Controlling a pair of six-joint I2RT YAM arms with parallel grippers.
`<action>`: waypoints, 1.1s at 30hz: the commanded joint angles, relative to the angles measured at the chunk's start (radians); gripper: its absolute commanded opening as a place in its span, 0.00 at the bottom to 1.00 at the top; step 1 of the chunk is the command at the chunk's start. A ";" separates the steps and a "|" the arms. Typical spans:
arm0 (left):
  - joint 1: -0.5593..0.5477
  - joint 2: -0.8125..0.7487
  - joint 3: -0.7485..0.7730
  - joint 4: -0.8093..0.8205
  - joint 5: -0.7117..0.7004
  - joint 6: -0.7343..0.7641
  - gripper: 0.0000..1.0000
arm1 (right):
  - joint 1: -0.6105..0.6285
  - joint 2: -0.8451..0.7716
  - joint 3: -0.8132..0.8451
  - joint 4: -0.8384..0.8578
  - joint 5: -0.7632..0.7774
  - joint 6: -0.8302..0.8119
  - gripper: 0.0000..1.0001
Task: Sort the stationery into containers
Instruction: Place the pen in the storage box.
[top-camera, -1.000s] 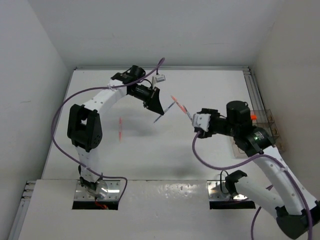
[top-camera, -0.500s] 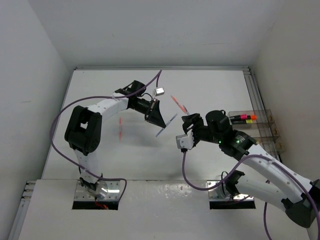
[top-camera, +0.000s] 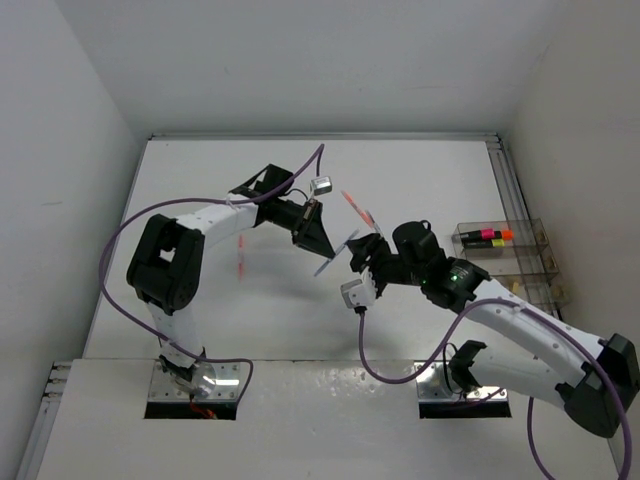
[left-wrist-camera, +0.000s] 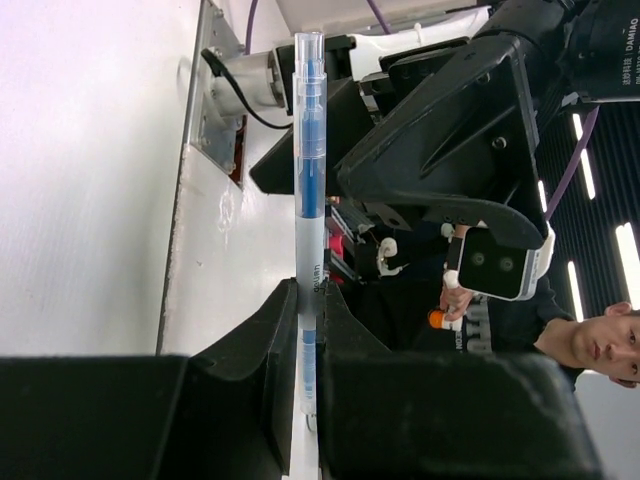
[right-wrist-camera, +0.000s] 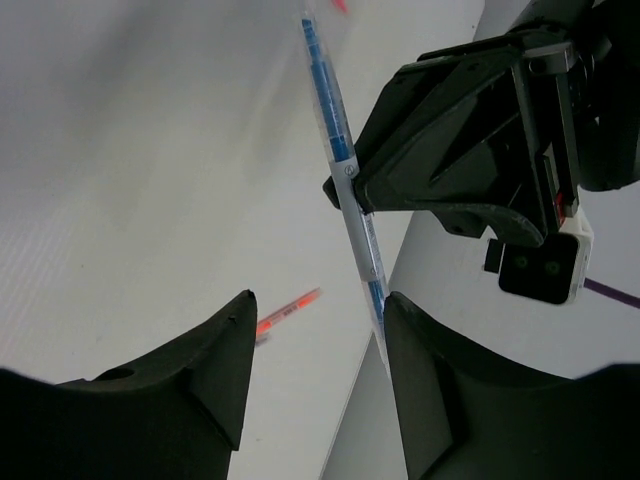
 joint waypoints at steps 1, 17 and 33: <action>-0.020 -0.043 -0.006 0.040 0.047 -0.013 0.00 | 0.018 0.014 -0.008 0.061 -0.052 -0.048 0.52; -0.038 -0.026 0.006 0.046 0.064 -0.016 0.00 | 0.030 0.043 -0.018 0.104 -0.116 -0.099 0.14; 0.121 0.006 0.277 -0.518 -0.197 0.603 1.00 | -0.284 -0.113 0.035 -0.289 -0.155 -0.115 0.00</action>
